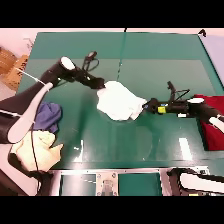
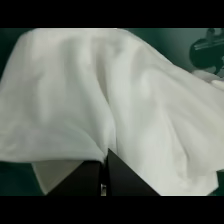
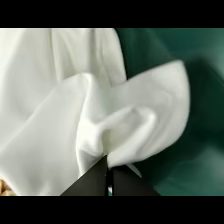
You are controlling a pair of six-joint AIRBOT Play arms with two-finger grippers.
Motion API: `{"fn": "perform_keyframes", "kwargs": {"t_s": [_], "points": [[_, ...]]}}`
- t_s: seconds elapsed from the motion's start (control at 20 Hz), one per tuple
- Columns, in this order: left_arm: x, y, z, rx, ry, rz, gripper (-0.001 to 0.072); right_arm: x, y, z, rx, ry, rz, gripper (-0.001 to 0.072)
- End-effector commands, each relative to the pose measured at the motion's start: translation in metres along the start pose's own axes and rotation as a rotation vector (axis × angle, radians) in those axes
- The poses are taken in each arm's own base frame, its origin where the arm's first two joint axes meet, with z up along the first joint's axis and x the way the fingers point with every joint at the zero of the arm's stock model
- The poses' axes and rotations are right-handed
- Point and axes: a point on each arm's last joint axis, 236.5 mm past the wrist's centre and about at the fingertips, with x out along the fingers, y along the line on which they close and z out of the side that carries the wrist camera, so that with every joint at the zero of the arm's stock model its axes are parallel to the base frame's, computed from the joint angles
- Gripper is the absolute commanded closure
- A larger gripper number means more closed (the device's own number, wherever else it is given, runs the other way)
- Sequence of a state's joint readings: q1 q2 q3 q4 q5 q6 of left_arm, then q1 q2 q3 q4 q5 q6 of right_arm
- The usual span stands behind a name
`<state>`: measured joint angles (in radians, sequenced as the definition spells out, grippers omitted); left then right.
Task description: Fold the shirts.
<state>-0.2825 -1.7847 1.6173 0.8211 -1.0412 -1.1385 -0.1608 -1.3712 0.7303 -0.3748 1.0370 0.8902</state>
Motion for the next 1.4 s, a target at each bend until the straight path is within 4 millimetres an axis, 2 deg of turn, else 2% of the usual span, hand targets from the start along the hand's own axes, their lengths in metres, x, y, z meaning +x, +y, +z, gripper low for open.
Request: {"fn": "perform_keyframes", "kwargs": {"t_s": [0.0, 0.1, 0.25, 0.4, 0.5, 0.55, 0.6, 0.7, 0.8, 0.9, 1.0, 1.1, 1.25, 1.35], "points": [[-0.061, -0.01, 0.038, 0.078, -0.077, 0.034, 0.068, -0.046, 0.037, 0.026, -0.074, -0.036, 0.1, 0.0699], [-0.099, -0.027, 0.053, 0.128, -0.123, 0.041, 0.068, -0.084, 0.067, 0.044, -0.154, -0.122, 0.113, 0.0699], [-0.161, -0.073, 0.069, 0.235, -0.221, 0.055, 0.068, -0.147, 0.126, 0.055, -0.324, -0.278, 0.101, 0.0699], [-0.224, -0.122, 0.074, 0.325, -0.342, 0.067, 0.068, -0.205, 0.184, 0.049, -0.504, -0.445, 0.061, 0.0699], [-0.268, -0.154, 0.071, 0.389, -0.427, 0.085, 0.0679, -0.24, 0.222, 0.036, -0.627, -0.554, 0.023, 0.0699], [-0.289, -0.164, 0.069, 0.421, -0.467, 0.118, 0.0679, -0.253, 0.235, 0.029, -0.671, -0.597, 0.003, 0.0699], [-0.305, -0.169, 0.067, 0.447, -0.495, 0.158, 0.0679, -0.262, 0.242, 0.024, -0.704, -0.632, -0.025, 0.0699], [-0.328, -0.166, 0.062, 0.477, -0.519, 0.252, 0.0679, -0.271, 0.241, 0.017, -0.732, -0.66, -0.1, 0.0699], [-0.334, -0.155, 0.058, 0.461, -0.506, 0.304, 0.0678, -0.271, 0.226, 0.018, -0.684, -0.646, -0.155, 0.0699], [-0.323, -0.14, 0.057, 0.448, -0.476, 0.328, 0.0679, -0.265, 0.205, 0.023, -0.634, -0.62, -0.184, 0.0698], [-0.291, -0.114, 0.058, 0.401, -0.43, 0.324, 0.0678, -0.248, 0.173, 0.027, -0.55, -0.575, -0.183, 0.0699], [-0.235, -0.079, 0.048, 0.311, -0.335, 0.273, 0.0678, -0.222, 0.131, 0.024, -0.438, -0.51, -0.168, 0.0698], [-0.128, -0.035, 0.012, 0.147, -0.174, 0.11, 0.0678, -0.173, 0.057, 0.009, -0.25, -0.426, -0.167, 0.0698], [-0.066, -0.011, -0.01, 0.021, -0.11, 0.014, 0.0678, -0.14, 0.011, -0.004, -0.146, -0.381, -0.189, 0.0698]]}}
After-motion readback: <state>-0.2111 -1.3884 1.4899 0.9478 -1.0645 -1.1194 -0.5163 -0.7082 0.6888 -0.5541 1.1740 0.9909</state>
